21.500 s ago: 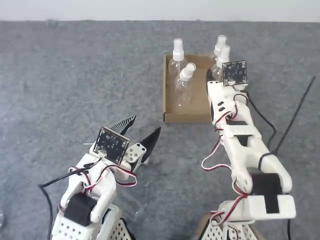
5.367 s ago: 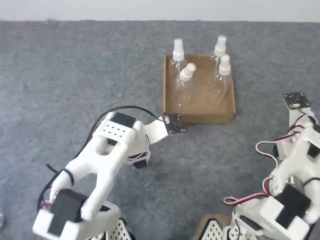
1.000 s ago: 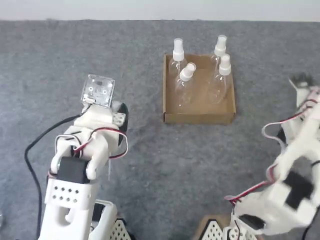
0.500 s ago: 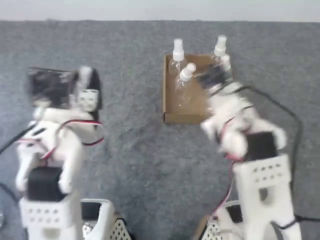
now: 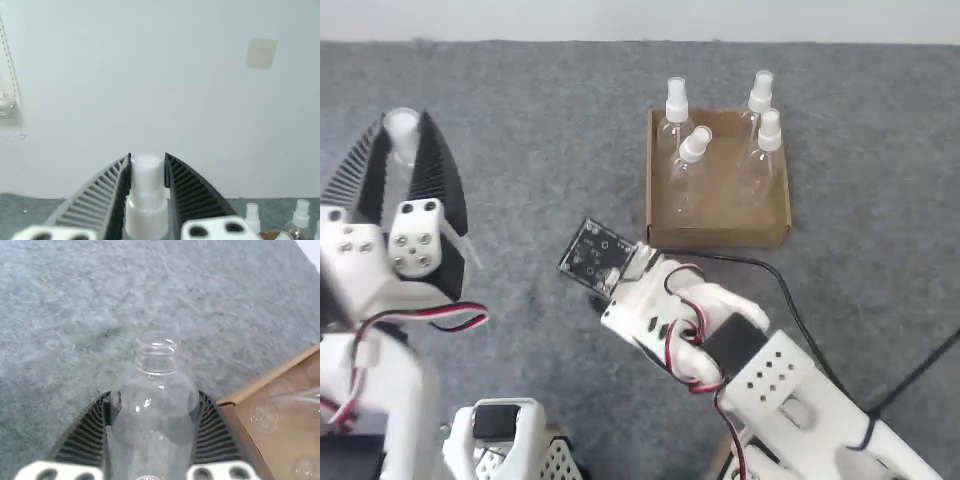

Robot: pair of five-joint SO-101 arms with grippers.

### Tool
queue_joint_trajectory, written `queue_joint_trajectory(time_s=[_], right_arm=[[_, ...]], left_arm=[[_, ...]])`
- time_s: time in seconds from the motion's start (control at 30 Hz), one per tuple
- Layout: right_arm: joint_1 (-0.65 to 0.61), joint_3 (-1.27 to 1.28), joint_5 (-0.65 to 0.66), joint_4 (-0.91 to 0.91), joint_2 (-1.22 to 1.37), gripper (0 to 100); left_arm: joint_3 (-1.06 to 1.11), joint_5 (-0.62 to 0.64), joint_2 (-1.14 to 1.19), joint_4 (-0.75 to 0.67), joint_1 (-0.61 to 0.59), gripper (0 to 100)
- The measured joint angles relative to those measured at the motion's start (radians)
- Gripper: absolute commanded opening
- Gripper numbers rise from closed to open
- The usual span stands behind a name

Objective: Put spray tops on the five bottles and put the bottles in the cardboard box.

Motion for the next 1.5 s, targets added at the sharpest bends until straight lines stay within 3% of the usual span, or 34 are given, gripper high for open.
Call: queue_joint_trajectory(time_s=[0.47,0.7,1.33,1.5], right_arm=[[-0.101,0.420,-0.061,-0.351,-0.322,0.6],[-0.103,0.425,-0.066,-0.365,-0.339,0.6],[-0.084,0.443,-0.074,-0.374,-0.341,0.6],[-0.071,0.443,-0.160,-0.390,-0.341,0.6]], left_arm=[[0.080,0.278,0.000,-0.140,0.020,1],[0.216,0.261,0.000,-0.091,0.155,1],[0.341,0.230,0.002,0.058,0.285,1],[0.342,0.129,0.000,0.101,0.293,1]])
